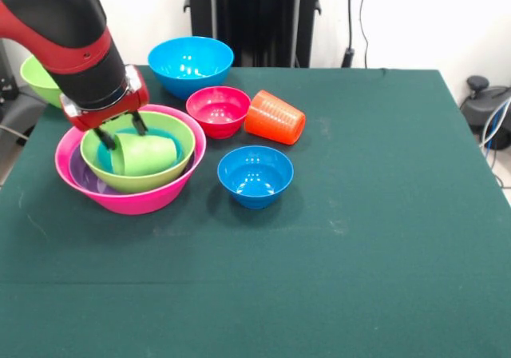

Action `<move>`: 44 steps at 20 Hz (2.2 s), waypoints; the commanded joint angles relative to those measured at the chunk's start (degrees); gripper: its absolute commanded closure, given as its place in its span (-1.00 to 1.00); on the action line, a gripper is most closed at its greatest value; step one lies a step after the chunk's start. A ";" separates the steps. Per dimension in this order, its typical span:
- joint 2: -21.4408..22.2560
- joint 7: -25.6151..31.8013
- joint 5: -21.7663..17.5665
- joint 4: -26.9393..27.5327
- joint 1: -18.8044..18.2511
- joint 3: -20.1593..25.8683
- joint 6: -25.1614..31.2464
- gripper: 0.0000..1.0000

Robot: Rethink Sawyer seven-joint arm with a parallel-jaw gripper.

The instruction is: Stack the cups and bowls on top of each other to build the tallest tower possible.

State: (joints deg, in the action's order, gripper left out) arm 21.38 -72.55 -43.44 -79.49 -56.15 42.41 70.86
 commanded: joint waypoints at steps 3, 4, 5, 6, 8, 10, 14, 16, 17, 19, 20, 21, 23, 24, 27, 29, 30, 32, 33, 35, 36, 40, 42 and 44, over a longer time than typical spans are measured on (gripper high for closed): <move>-7.37 11.37 0.72 1.97 1.69 0.01 -3.72 1.00; -7.08 11.63 0.67 2.75 2.85 -0.94 -0.55 1.00; -6.91 11.47 0.88 2.52 2.82 -1.03 -0.45 1.00; -6.91 11.16 1.32 2.27 2.88 -1.20 -0.24 1.00; -6.86 10.80 1.81 1.64 2.85 -1.44 -0.23 1.00; -6.45 9.84 2.29 0.38 2.70 -1.65 -0.51 1.00; -4.81 7.59 2.90 -2.73 2.14 -1.91 -1.52 1.00; -4.20 6.71 3.17 -3.95 2.03 -1.95 -2.06 1.00; -4.06 6.50 3.25 -4.25 2.02 -1.95 -2.26 1.00; -3.41 5.76 3.53 -5.20 2.06 -1.81 -2.83 1.00; -2.48 5.14 3.60 -6.09 2.03 -1.72 -3.38 1.00; -1.79 4.74 3.65 -6.67 1.99 -1.65 -3.61 1.00; -0.59 3.35 2.77 -7.47 2.27 -1.91 -5.34 1.00; 0.01 2.65 2.32 -7.86 2.41 -2.03 -6.21 1.00; 4.92 -0.22 2.32 -11.34 2.23 -1.62 -8.34 1.00; 6.74 -1.26 2.72 -12.82 2.20 -1.64 -9.12 1.00; 7.65 -1.87 2.91 -13.61 2.21 -1.70 -9.65 1.00; 8.80 -3.19 2.96 -14.84 2.34 -2.00 -11.45 1.00; 9.34 -3.83 2.74 -15.23 2.47 -2.18 -12.47 1.00; 10.75 -5.40 2.07 -16.06 2.93 -2.82 -14.60 1.00; 11.30 -5.93 1.88 -16.41 3.14 -3.12 -15.56 1.00; 13.77 -8.45 0.41 -17.48 4.37 -4.70 -19.56 1.00; 15.29 -9.75 -0.26 -18.07 5.13 -5.81 -21.36 1.00; 16.24 -10.61 -0.48 -18.46 5.69 -6.80 -22.79 1.00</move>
State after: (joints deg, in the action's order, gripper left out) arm 33.06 -72.59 -39.26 -92.56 -54.95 41.29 56.44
